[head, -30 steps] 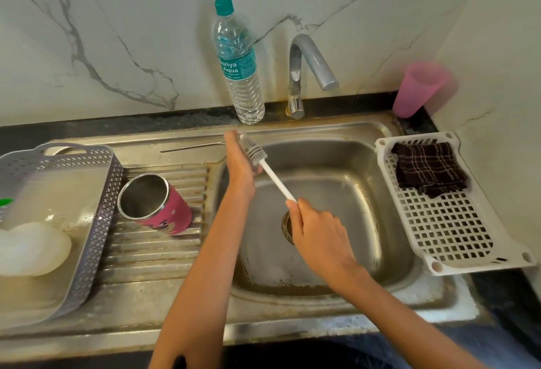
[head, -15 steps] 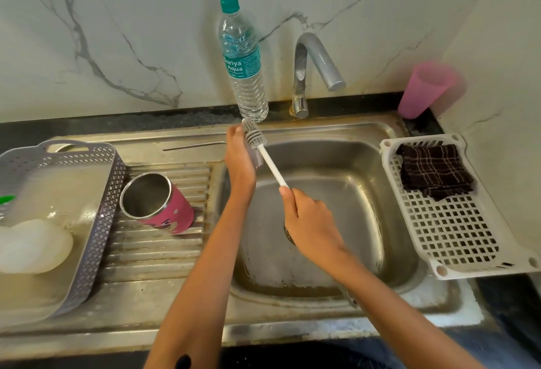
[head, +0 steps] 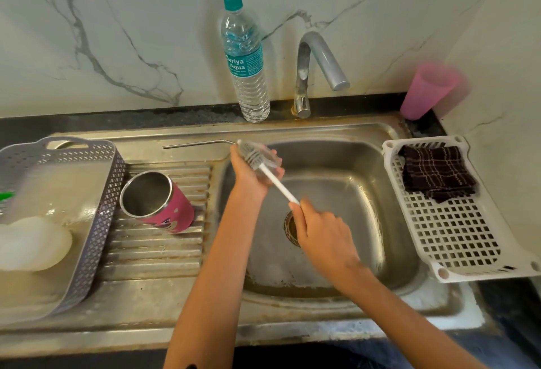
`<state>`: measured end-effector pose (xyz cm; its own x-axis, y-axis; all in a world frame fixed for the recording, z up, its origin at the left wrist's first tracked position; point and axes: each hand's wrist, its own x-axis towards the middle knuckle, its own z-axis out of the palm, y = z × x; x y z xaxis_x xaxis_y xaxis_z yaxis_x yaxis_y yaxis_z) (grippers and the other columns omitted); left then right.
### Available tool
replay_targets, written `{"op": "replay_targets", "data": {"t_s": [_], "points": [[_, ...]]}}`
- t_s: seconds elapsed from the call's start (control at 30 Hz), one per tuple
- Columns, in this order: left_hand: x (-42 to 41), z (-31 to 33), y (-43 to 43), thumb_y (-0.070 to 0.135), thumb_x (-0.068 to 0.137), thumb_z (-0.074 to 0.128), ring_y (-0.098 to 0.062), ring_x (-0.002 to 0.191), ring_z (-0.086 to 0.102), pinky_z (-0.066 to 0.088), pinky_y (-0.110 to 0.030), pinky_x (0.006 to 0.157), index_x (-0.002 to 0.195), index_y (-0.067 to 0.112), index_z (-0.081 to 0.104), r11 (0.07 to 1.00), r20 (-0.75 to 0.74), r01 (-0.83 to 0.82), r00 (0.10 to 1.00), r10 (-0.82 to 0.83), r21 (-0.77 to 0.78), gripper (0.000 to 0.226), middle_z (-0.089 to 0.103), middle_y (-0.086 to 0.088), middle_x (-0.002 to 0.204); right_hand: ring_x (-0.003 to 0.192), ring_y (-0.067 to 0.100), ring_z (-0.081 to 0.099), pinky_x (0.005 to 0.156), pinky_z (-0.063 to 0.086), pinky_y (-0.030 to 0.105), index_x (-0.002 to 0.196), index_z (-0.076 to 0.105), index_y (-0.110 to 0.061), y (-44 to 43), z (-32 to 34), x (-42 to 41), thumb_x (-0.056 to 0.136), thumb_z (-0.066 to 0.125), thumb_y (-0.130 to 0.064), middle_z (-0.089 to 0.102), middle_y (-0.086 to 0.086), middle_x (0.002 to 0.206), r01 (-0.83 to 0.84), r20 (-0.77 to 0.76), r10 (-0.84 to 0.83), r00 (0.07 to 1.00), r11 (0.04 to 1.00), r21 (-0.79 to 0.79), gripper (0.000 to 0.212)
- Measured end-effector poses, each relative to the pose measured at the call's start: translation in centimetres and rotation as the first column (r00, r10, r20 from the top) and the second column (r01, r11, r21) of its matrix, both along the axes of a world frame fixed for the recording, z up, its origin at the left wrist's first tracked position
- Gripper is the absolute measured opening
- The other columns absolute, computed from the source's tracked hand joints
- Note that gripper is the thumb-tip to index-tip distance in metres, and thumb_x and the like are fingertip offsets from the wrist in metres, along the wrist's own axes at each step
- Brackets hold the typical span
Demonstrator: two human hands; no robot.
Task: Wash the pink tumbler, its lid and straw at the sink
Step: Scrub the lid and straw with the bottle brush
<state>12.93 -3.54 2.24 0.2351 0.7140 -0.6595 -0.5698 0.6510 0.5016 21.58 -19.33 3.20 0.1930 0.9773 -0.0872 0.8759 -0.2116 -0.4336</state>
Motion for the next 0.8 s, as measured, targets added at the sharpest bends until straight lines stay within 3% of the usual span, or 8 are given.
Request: {"op": "replay_targets", "data": {"t_s": [0.13, 0.27, 0.37, 0.43, 0.57, 0.63, 0.7, 0.8], "points": [[-0.4, -0.6, -0.1, 0.058, 0.091, 0.026, -0.024, 0.064, 0.05, 0.037, -0.021, 0.052, 0.083, 0.007, 0.055, 1.0, 0.089, 0.0, 0.996, 0.002, -0.029, 0.059, 0.054, -0.012, 0.077, 0.054, 0.025, 0.054, 0.049, 0.04, 0.031, 0.106, 0.053, -0.018, -1.3, -0.5, 0.6, 0.1, 0.016, -0.048, 0.054, -0.002, 0.063, 0.009, 0.042, -0.01, 0.999, 1.0, 0.028, 0.048], [-0.4, -1.1, -0.6, 0.064, 0.092, 0.025, -0.028, 0.071, 0.056, 0.049, -0.023, 0.05, 0.088, 0.007, 0.059, 0.998, 0.247, 0.022, 0.969, -0.006, -0.063, 0.067, 0.06, -0.016, 0.083, 0.05, 0.027, 0.043, 0.047, 0.029, 0.031, 0.097, 0.051, -0.016, 0.4, -0.5, 0.0, 0.103, 0.024, -0.044, 0.056, 0.003, 0.061, -0.003, 0.098, -0.003, 0.995, 0.998, 0.059, 0.04], [-2.0, -1.4, -0.1, 0.052, 0.095, 0.031, -0.037, 0.09, 0.062, 0.058, -0.04, 0.069, 0.101, 0.001, 0.061, 0.997, 0.309, -0.068, 0.948, 0.079, -0.047, 0.06, 0.063, -0.022, 0.101, 0.052, 0.019, 0.049, 0.046, 0.04, 0.03, 0.105, 0.05, -0.019, -1.1, -1.1, 0.3, 0.102, 0.018, -0.047, 0.055, -0.003, 0.065, -0.022, 0.067, 0.023, 0.998, 1.0, -0.019, 0.042], [-2.5, -1.2, -0.4, 0.049, 0.094, 0.04, -0.041, 0.101, 0.062, 0.055, -0.048, 0.083, 0.105, -0.001, 0.061, 0.997, 0.323, -0.073, 0.944, 0.069, 0.0, 0.056, 0.063, -0.024, 0.108, 0.053, 0.015, 0.055, 0.05, 0.048, 0.028, 0.108, 0.049, -0.021, -1.9, -1.4, 0.4, 0.102, 0.017, -0.047, 0.054, -0.006, 0.066, -0.026, 0.037, 0.028, 0.999, 0.998, -0.053, 0.042], [-1.5, -1.1, -1.2, 0.055, 0.09, 0.052, -0.04, 0.091, 0.067, 0.059, -0.045, 0.078, 0.117, -0.002, 0.058, 0.993, 0.313, -0.118, 0.943, 0.11, 0.008, 0.063, 0.064, -0.023, 0.105, 0.049, 0.017, 0.041, 0.042, 0.025, 0.023, 0.107, 0.05, -0.019, -1.3, -1.7, -0.3, 0.103, 0.02, -0.045, 0.048, -0.006, 0.062, -0.002, 0.057, 0.004, 0.998, 1.0, -0.028, 0.04], [-1.0, -1.1, -1.0, 0.054, 0.092, 0.051, -0.04, 0.09, 0.066, 0.06, -0.045, 0.079, 0.125, -0.003, 0.053, 0.98, 0.313, -0.198, 0.932, 0.185, 0.013, 0.066, 0.064, -0.023, 0.102, 0.046, 0.01, 0.04, 0.042, 0.025, 0.021, 0.105, 0.05, -0.02, -1.5, -1.7, -0.7, 0.103, 0.02, -0.045, 0.045, -0.009, 0.059, 0.009, -0.013, -0.009, 1.0, 1.0, -0.028, 0.039], [-0.4, -1.1, -0.9, 0.054, 0.093, 0.046, -0.037, 0.086, 0.067, 0.059, -0.045, 0.082, 0.119, -0.003, 0.055, 0.963, 0.286, -0.266, 0.927, 0.242, 0.048, 0.063, 0.065, -0.021, 0.096, 0.045, 0.008, 0.045, 0.043, 0.036, 0.021, 0.101, 0.05, -0.021, -2.0, -1.6, -1.0, 0.103, 0.021, -0.045, 0.046, -0.008, 0.057, 0.036, -0.126, -0.039, 0.991, 0.999, -0.025, 0.038], [0.5, -1.4, -1.6, 0.053, 0.095, 0.042, -0.03, 0.091, 0.067, 0.056, -0.04, 0.082, 0.117, 0.003, 0.06, 0.94, 0.119, -0.277, 0.959, 0.257, 0.201, 0.058, 0.069, -0.017, 0.098, 0.049, 0.012, 0.047, 0.053, 0.048, 0.033, 0.089, 0.053, -0.017, -1.2, -1.7, -0.8, 0.102, 0.024, -0.045, 0.049, -0.005, 0.058, 0.148, -0.312, -0.162, 0.936, 0.987, -0.067, 0.042]]}}
